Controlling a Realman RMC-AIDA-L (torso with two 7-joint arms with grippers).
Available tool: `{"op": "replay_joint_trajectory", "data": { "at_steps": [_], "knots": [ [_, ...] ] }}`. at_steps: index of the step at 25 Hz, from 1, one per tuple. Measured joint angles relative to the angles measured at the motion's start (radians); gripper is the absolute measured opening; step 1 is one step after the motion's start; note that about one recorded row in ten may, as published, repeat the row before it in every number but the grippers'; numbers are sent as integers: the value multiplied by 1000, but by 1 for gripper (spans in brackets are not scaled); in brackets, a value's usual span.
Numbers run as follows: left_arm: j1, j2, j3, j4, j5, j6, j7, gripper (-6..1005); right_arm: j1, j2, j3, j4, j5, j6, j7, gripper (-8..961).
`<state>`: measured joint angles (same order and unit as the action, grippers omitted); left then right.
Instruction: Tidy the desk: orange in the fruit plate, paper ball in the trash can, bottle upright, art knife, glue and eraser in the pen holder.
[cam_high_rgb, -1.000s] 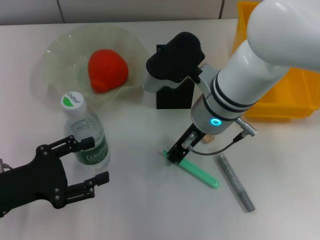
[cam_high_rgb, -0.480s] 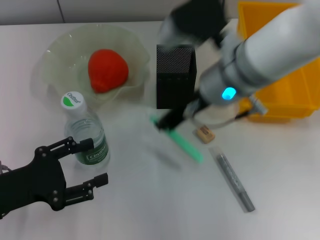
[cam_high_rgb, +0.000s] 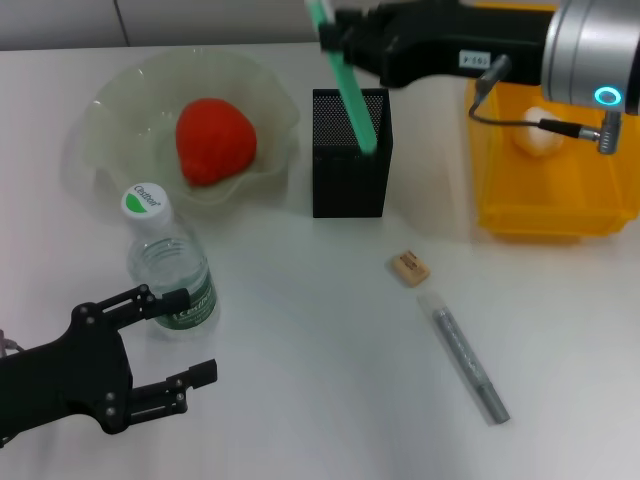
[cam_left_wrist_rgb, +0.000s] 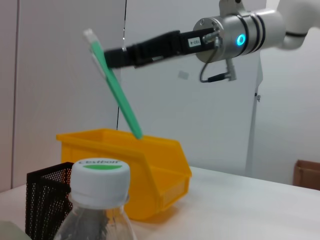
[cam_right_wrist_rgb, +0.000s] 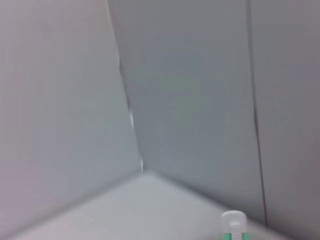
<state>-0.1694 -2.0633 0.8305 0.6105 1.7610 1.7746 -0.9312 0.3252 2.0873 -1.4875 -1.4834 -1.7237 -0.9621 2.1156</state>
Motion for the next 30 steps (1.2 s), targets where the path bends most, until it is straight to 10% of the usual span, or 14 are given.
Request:
{"op": "replay_joint_trajectory", "data": {
  "at_steps": [7,19,30],
  "knots": [
    [-4,-1,1,0,6,-3,0,783,32,-2,21,352,437,42,-585,173],
    [-3,-2,3,-1,6,-2,0,783,226,-5,42,836,718,15,-957,173],
    [1,-3,0,-2,6,-1,0,783,141,-8,37,695,648,-45,-832,372]
  ]
}}
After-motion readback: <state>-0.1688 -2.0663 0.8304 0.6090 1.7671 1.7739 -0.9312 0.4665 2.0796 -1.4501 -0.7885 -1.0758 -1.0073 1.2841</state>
